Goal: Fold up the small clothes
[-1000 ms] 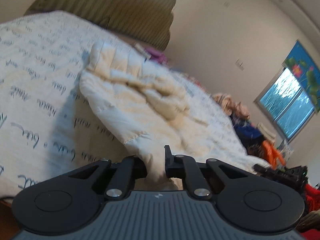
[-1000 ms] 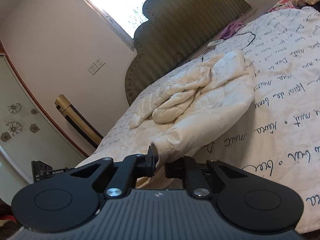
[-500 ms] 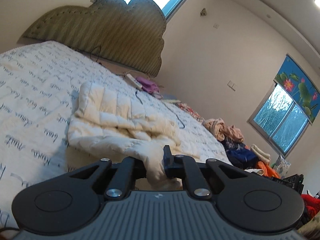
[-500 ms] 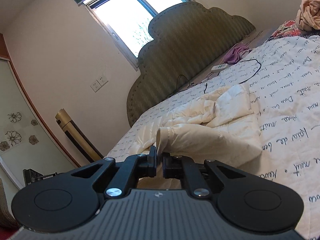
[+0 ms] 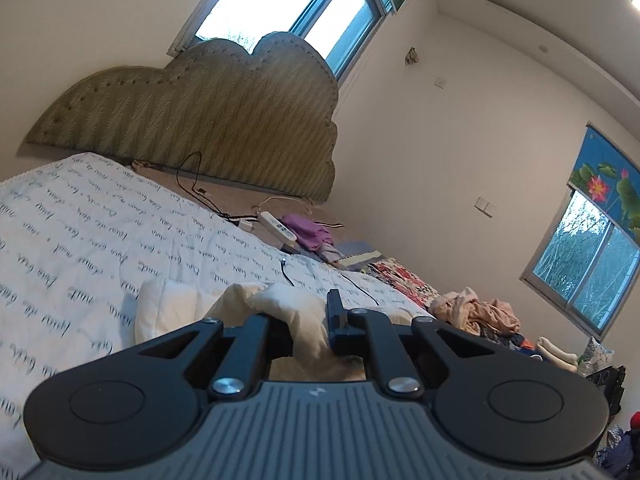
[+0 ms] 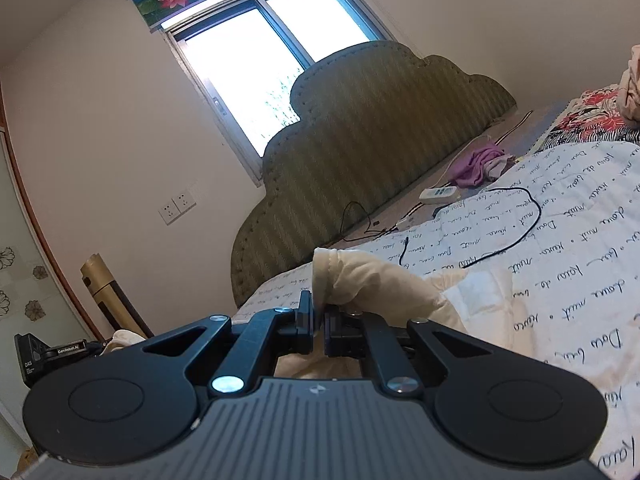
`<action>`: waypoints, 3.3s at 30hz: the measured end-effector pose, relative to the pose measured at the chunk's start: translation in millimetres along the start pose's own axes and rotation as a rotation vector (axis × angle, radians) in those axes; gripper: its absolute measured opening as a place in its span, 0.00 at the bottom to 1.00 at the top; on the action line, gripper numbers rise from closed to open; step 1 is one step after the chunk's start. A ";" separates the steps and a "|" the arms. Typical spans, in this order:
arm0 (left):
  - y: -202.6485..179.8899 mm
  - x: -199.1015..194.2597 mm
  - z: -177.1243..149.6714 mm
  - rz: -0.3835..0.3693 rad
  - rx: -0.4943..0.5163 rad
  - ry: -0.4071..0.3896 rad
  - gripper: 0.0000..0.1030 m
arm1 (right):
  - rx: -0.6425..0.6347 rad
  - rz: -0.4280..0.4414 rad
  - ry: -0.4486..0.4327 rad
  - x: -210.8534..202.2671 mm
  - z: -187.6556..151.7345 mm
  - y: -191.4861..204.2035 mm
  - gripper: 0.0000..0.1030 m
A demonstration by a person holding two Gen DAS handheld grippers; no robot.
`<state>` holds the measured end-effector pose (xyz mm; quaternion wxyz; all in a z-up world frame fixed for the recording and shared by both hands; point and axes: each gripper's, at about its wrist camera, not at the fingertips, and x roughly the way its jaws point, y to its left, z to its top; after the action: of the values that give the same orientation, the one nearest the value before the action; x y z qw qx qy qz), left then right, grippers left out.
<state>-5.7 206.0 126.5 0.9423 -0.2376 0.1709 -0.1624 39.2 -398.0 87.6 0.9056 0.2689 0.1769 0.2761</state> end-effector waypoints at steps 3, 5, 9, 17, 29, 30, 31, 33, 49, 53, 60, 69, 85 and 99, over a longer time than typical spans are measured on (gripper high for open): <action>7.9 38.6 16.9 0.043 0.011 0.007 0.08 | 0.000 -0.011 0.007 34.6 17.5 -14.3 0.09; 14.8 65.9 24.4 0.080 0.014 0.017 0.08 | -0.005 -0.027 0.015 58.3 27.7 -23.5 0.09; 36.5 125.9 26.1 0.164 -0.005 0.053 0.08 | 0.004 -0.088 0.044 116.2 37.7 -48.7 0.09; 95.1 209.8 -8.8 0.325 -0.112 0.192 0.08 | -0.067 -0.263 0.164 210.6 11.6 -87.4 0.09; 94.0 204.3 -1.3 0.376 -0.115 0.243 0.40 | -0.132 -0.392 0.132 223.0 -5.5 -77.2 0.61; 89.4 200.5 2.8 0.390 -0.112 0.212 0.73 | -0.177 -0.395 0.089 216.7 -4.0 -64.0 0.62; 82.6 197.3 6.4 0.424 -0.097 0.172 0.90 | -0.217 -0.383 0.068 213.8 -4.1 -52.3 0.63; 62.5 191.2 9.4 0.490 -0.019 0.070 1.00 | -0.296 -0.289 0.080 215.9 -5.0 -26.8 0.63; -4.6 292.6 -81.6 0.569 0.336 0.259 1.00 | -0.497 -0.300 0.346 323.3 -71.0 6.6 0.66; 5.1 293.5 -87.9 0.563 0.310 0.245 1.00 | -0.467 -0.299 0.346 327.3 -77.0 -1.6 0.70; 5.8 297.0 -102.3 0.574 0.359 0.220 1.00 | -0.462 -0.315 0.328 337.0 -85.8 -10.1 0.73; 10.8 299.4 -110.9 0.570 0.359 0.203 1.00 | -0.448 -0.330 0.309 338.0 -92.7 -15.3 0.75; 16.2 298.1 -115.8 0.557 0.348 0.185 1.00 | -0.438 -0.329 0.301 339.1 -95.5 -20.2 0.76; 18.4 295.1 -114.5 0.539 0.328 0.177 1.00 | -0.420 -0.323 0.292 339.0 -95.9 -23.1 0.77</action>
<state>215.0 62.1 -49.9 0.9585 -0.0137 0.2806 0.0477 269.7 -175.1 -60.2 0.9387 0.0015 0.2846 0.1948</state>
